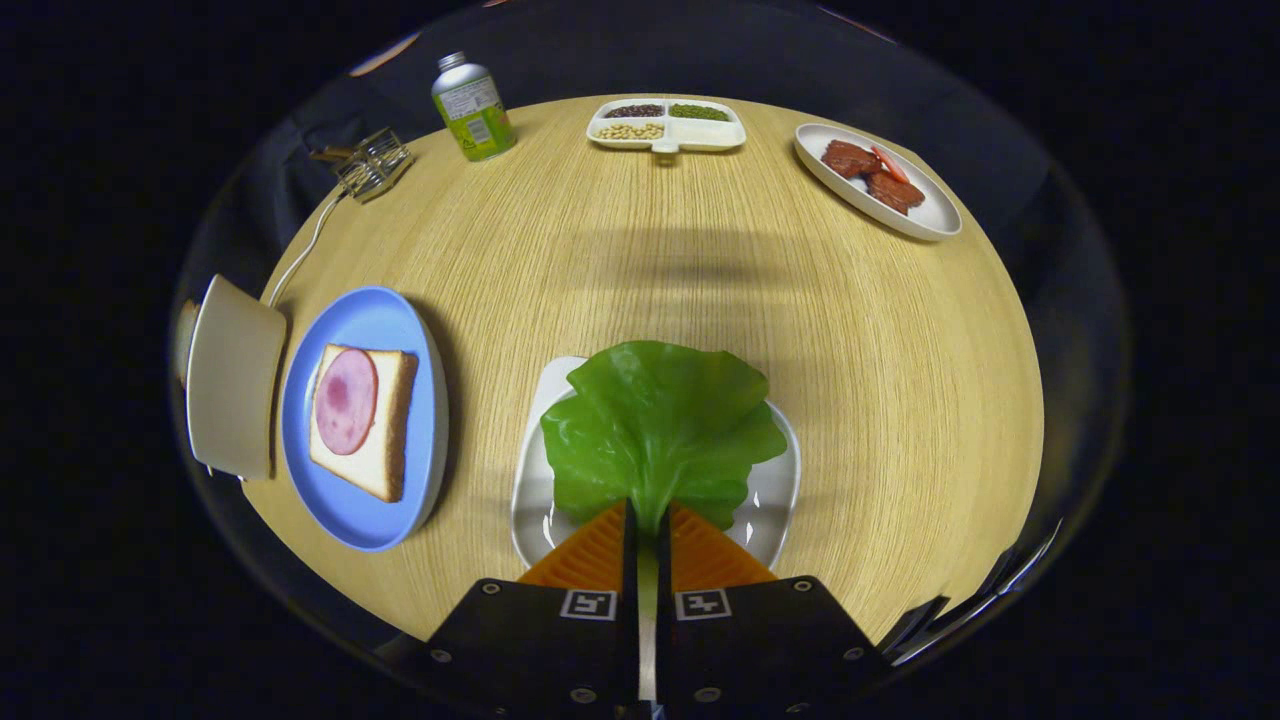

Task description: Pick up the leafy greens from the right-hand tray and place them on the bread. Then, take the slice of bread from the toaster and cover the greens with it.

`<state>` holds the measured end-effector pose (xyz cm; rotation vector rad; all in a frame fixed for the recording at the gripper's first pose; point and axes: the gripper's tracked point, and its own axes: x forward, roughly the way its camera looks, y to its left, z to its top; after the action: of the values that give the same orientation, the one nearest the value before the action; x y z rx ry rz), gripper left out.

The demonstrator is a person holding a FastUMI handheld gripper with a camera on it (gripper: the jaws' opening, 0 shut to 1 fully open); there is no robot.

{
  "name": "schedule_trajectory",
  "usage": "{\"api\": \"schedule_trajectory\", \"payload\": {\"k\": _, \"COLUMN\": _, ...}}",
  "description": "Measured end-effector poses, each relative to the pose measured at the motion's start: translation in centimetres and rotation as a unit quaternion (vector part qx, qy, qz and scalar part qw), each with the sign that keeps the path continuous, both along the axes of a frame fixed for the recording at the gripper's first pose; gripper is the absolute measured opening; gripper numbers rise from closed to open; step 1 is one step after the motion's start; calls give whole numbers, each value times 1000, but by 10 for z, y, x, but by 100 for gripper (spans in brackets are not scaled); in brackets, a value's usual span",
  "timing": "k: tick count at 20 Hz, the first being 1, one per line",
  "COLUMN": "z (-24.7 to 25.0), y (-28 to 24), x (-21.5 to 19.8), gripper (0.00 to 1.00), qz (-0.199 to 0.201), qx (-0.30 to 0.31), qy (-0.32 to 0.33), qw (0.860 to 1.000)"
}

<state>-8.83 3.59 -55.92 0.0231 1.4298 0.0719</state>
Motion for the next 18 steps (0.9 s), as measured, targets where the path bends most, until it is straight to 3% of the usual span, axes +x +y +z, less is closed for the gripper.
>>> {"api": "schedule_trajectory", "payload": {"k": 4, "z": 27, "y": 13, "x": 2, "gripper": 7, "qz": -27, "qx": 33, "qy": -17, "qw": 999}}
{"api": "schedule_trajectory", "payload": {"k": 10, "z": 65, "y": 45, "x": 11, "gripper": 7, "qz": -31, "qx": 74, "qy": -38, "qw": 996}}
{"api": "schedule_trajectory", "payload": {"k": 18, "z": 78, "y": 112, "x": 16, "gripper": 7, "qz": 37, "qx": 101, "qy": -44, "qw": 993}}
